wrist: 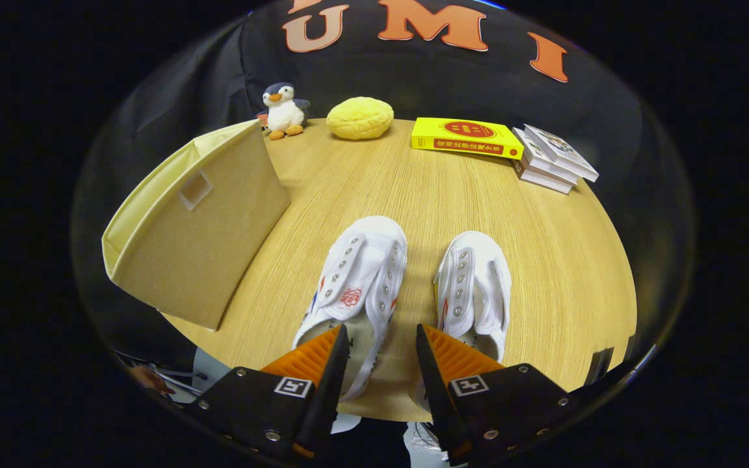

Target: Open the storage box then place both shoes into the box .Put the left shoe in first, then the right shoe, with the right side of both shoes facing outward in a uniform manner.

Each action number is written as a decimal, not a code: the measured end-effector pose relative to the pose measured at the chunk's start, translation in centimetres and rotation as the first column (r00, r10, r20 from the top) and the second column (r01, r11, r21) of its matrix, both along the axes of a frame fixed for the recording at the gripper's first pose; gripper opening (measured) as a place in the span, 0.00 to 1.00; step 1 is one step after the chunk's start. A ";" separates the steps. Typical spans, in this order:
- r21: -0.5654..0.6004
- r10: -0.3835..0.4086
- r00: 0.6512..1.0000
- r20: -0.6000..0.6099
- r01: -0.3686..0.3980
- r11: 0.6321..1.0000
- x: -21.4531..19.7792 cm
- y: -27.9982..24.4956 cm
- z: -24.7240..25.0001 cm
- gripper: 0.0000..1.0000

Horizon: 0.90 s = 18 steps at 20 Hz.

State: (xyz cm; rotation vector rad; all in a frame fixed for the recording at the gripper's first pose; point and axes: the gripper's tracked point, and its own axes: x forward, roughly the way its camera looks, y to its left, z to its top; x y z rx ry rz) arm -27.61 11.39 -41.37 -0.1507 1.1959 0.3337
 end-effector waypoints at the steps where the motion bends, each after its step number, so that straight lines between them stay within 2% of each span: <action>1: 0.007 -0.005 1.000 0.003 0.005 1.000 0.2 0.2 -0.7 0.58; 3: 0.034 -0.033 0.999 -0.006 0.033 0.999 0.5 0.6 -2.3 0.45; 6: 0.065 -0.076 0.995 0.057 0.072 0.995 2.3 1.1 -3.2 0.27; 8: 0.046 -0.072 0.993 0.090 0.068 0.997 3.0 1.3 -3.7 0.21; 10: 0.003 -0.058 0.995 0.083 0.058 0.998 2.9 1.2 -4.8 0.20; 13: 0.013 -0.120 0.990 0.071 0.119 0.993 3.2 1.3 -5.0 0.17; 15: 0.050 -0.180 0.983 0.035 0.178 0.983 3.2 1.2 -5.0 0.12; 16: 0.068 -0.214 0.977 0.013 0.213 0.975 3.4 1.3 -4.9 0.05; 18: 0.096 -0.250 0.968 -0.018 0.251 0.963 3.9 1.6 -4.3 0.03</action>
